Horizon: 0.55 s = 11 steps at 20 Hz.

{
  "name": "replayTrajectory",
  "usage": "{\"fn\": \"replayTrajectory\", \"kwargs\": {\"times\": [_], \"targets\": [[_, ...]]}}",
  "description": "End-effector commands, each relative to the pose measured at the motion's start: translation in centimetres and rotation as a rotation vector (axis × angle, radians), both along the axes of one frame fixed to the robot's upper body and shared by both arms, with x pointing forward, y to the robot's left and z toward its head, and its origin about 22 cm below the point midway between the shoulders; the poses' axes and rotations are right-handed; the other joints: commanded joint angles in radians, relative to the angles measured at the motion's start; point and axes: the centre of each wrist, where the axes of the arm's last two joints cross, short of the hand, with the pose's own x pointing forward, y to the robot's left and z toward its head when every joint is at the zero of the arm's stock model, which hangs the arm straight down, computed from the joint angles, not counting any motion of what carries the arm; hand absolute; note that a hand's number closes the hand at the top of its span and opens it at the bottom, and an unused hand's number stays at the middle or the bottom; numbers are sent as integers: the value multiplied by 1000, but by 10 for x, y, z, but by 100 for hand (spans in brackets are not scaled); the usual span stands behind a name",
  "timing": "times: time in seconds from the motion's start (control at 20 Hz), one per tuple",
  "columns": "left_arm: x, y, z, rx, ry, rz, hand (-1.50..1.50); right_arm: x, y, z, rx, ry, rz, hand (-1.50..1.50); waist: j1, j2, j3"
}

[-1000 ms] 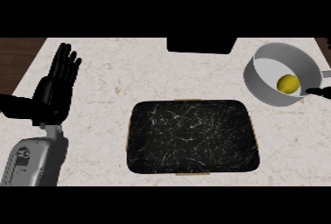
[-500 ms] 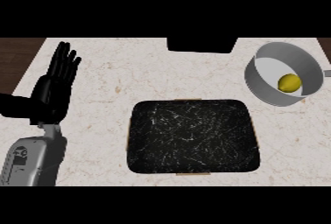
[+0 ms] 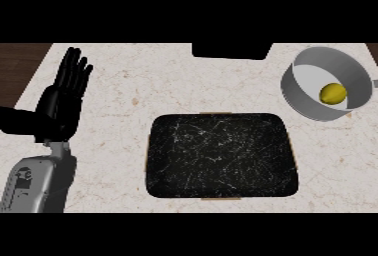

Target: Pick the lemon from the tray and place it in the pot

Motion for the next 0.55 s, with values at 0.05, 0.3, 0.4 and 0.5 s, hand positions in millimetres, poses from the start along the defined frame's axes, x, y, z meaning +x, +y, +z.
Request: {"fn": "replayTrajectory", "kwargs": {"times": [0.05, 0.3, 0.4, 0.5], "targets": [[1, -8, -4, -2, -10, -12, 0, -14, -15, 10, 36, -39, -2, -150, 5, 6, 2], [-3, 6, -5, 0, -14, 1, 0, -37, -30, 6, 22, -40, -23, -150, 7, 5, 4], [4, -2, 5, -6, -16, -8, 0, -40, -37, 22, 24, -51, -9, -150, -4, 4, 5], [2, -4, -1, -3, -12, 0, 0, -45, -41, 23, 13, -39, -22, -150, -2, 7, 6]]}}
